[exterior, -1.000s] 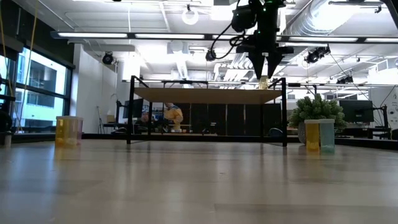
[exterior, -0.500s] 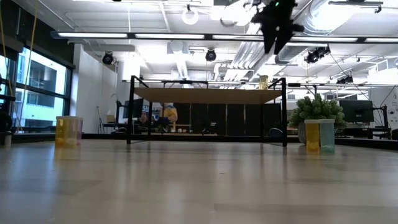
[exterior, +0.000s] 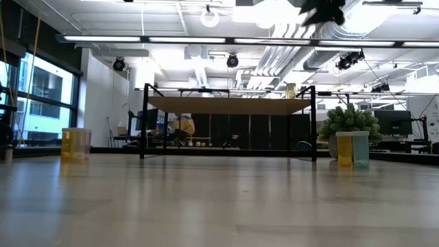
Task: Pick and place medicine bottles onto shelf by color
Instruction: Put the yellow pill bottle on the shelf aligned with the other yellow pill bottles
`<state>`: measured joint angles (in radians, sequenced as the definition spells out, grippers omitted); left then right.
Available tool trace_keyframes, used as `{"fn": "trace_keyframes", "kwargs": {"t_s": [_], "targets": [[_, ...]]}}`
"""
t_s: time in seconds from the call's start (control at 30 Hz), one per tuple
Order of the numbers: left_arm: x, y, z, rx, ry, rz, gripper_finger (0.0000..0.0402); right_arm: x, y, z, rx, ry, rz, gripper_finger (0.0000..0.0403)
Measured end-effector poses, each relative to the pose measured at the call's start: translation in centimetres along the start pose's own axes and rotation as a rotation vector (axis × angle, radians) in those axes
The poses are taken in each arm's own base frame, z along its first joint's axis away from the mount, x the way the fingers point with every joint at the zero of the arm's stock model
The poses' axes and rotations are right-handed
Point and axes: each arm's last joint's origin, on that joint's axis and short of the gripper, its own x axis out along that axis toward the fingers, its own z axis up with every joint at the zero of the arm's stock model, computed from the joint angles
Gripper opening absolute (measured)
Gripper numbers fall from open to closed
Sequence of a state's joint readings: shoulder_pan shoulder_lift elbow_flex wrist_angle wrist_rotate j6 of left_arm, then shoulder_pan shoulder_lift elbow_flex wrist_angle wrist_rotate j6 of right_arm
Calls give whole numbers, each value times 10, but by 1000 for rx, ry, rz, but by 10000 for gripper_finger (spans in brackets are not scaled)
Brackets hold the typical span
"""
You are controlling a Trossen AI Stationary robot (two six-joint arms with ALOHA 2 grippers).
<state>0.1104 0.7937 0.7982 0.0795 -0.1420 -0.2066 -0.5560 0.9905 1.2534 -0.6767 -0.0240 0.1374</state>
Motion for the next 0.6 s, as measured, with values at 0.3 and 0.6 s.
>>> {"fn": "trace_keyframes", "kwargs": {"t_s": [0.3, 0.6], "targets": [[0, 1, 0, 57, -4, 28, 0, -2, 3, -6, -63, -220, 138, 186], [0, 0, 0, 62, 2, 5, 1, -2, 17, -8, -23, -178, 325, 186]]}}
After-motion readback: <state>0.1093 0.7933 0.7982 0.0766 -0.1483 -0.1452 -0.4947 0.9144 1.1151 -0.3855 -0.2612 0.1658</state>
